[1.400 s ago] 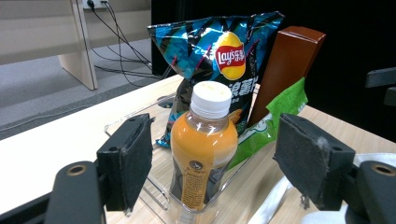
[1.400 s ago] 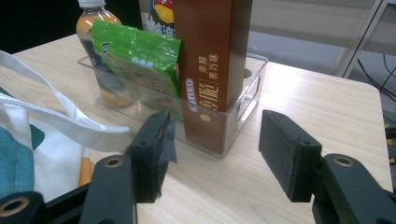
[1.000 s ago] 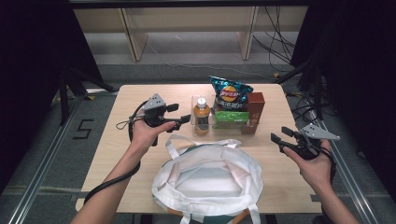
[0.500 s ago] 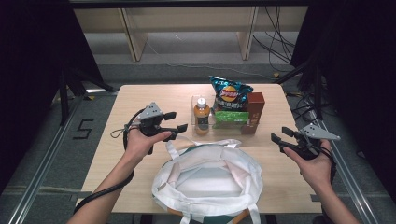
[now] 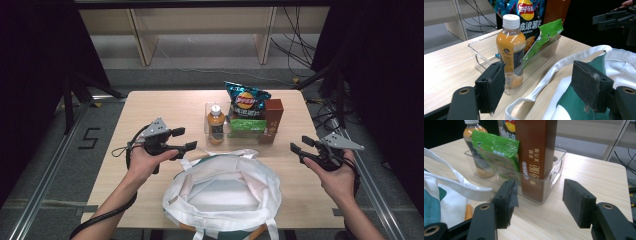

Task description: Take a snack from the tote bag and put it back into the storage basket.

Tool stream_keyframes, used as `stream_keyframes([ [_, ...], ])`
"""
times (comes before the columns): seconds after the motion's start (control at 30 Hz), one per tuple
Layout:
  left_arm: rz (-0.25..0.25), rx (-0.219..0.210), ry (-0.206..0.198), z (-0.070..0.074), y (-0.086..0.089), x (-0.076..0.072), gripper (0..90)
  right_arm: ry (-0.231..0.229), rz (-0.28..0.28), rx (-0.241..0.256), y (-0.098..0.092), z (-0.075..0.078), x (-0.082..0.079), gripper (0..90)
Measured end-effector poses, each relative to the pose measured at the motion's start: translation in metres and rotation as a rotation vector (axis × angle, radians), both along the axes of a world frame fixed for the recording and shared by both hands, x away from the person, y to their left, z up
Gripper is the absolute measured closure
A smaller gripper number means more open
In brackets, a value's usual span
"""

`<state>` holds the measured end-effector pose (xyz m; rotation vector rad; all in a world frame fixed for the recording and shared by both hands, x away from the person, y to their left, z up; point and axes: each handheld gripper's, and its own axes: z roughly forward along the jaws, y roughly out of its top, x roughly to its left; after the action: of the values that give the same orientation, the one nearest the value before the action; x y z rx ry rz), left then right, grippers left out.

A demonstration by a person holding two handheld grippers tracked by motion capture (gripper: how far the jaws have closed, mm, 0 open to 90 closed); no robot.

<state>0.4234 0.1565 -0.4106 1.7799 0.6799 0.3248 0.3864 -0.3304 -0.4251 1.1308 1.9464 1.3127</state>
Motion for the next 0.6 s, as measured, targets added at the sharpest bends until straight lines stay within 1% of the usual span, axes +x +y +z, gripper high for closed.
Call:
stream_keyframes([
  [0.03, -0.002, 0.001, -0.004, 0.0, 0.001, -0.001, 26.9, -0.016, -0.001, -0.006, 0.0, -0.001, 0.0, 44.5],
  [0.07, -0.004, 0.0, -0.004, 0.0, 0.002, -0.003, 26.9, -0.005, 0.005, -0.006, 0.0, 0.0, 0.0, 44.6],
  [0.2, -0.008, -0.003, -0.004, 0.0, 0.006, -0.011, 26.7, -0.006, 0.004, -0.006, 0.0, 0.0, 0.0, 44.6],
  [0.23, -0.01, -0.011, -0.002, 0.0, 0.007, -0.013, 26.7, -0.008, 0.004, -0.007, 0.0, 0.0, 0.0, 44.5],
  [0.3, -0.012, -0.007, -0.006, -0.001, 0.009, -0.017, 26.7, -0.007, -0.004, 0.002, 0.0, 0.0, 0.0, 44.6],
  [0.33, -0.008, -0.006, 0.0, -0.002, 0.01, -0.02, 26.7, -0.008, -0.004, 0.0, 0.0, 0.0, 0.0, 44.5],
  [0.37, -0.014, -0.009, 0.002, -0.003, 0.011, -0.022, 26.6, -0.006, -0.007, 0.002, 0.0, 0.001, 0.0, 44.6],
  [0.4, -0.011, -0.002, 0.0, -0.003, 0.012, -0.024, 26.6, -0.015, -0.017, 0.01, 0.001, 0.0, 0.0, 44.5],
  [0.47, -0.015, -0.001, 0.002, -0.005, 0.015, -0.029, 26.5, -0.004, -0.007, -0.002, 0.0, 0.001, -0.001, 44.6],
  [0.5, -0.017, -0.003, 0.002, -0.006, 0.016, -0.03, 26.4, -0.005, -0.009, 0.001, 0.0, 0.001, -0.001, 44.6],
  [0.53, -0.009, 0.003, 0.002, -0.006, 0.018, -0.032, 26.5, 0.005, -0.01, 0.018, 0.002, 0.001, -0.001, 44.6],
  [0.6, -0.012, -0.002, 0.005, -0.007, 0.021, -0.036, 26.4, -0.001, -0.009, 0.014, 0.001, 0.001, -0.001, 44.6],
])
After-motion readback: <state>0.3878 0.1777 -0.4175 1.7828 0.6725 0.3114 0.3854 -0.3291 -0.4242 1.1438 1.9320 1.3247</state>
